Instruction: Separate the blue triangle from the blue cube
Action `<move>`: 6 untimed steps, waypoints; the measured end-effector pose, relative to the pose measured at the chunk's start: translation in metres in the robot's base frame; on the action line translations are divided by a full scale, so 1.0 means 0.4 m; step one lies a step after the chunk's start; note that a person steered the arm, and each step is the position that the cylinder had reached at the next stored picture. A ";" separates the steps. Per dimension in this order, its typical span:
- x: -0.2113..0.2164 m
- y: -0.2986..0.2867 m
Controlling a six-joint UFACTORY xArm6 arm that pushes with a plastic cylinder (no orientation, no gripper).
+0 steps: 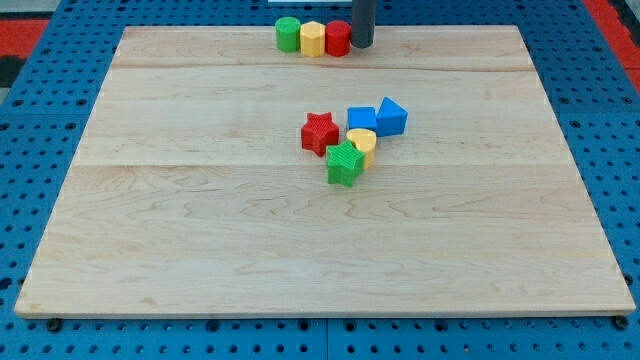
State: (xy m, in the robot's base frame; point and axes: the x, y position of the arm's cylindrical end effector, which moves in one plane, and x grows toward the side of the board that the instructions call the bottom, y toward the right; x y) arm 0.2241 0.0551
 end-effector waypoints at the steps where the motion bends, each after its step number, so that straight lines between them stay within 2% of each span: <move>1: 0.033 0.000; 3: 0.292 0.032; 5: 0.389 0.173; 6: 0.546 0.210</move>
